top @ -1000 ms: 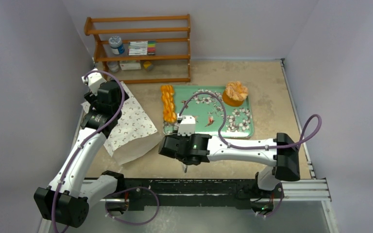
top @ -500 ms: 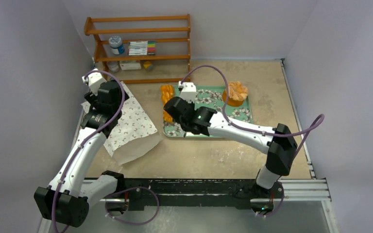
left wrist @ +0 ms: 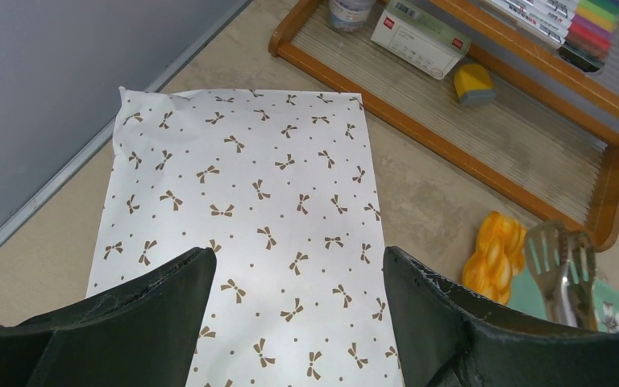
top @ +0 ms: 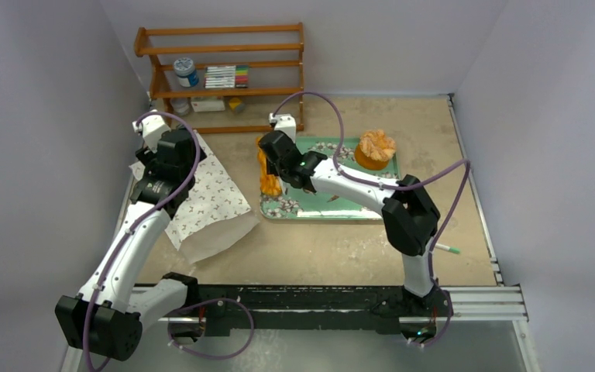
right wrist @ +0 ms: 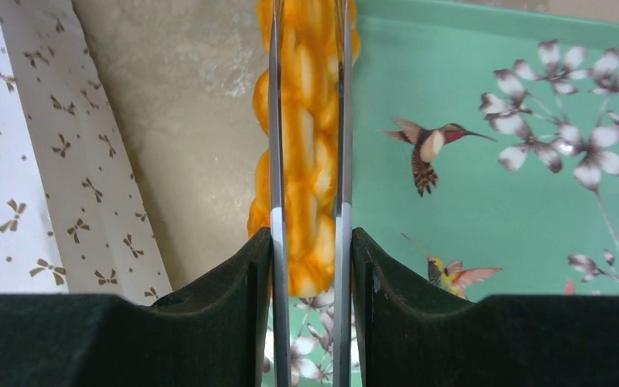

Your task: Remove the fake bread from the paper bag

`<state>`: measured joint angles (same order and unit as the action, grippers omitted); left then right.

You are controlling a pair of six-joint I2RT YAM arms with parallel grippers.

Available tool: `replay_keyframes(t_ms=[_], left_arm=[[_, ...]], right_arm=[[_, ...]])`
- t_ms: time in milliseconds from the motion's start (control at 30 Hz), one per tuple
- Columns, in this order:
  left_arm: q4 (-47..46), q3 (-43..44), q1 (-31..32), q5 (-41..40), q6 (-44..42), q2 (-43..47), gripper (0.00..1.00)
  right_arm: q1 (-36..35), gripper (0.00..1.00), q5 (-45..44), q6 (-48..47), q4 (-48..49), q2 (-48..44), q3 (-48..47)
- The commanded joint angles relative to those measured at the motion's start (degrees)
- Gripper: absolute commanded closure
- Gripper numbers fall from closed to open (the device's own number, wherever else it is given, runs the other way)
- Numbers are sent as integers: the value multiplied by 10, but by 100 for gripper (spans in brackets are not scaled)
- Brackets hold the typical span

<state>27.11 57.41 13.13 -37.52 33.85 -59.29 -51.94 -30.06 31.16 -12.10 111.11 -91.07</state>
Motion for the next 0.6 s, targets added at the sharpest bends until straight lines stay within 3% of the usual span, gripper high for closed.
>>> replay_keyframes(t_ms=[0, 567], left_arm=[[-12, 24, -5, -6, 3, -3, 24], [-17, 12, -5, -8, -1, -1, 24]], right_arm=[[3, 61, 36, -25, 62, -9, -16], [12, 62, 35, 50, 41, -21, 80]])
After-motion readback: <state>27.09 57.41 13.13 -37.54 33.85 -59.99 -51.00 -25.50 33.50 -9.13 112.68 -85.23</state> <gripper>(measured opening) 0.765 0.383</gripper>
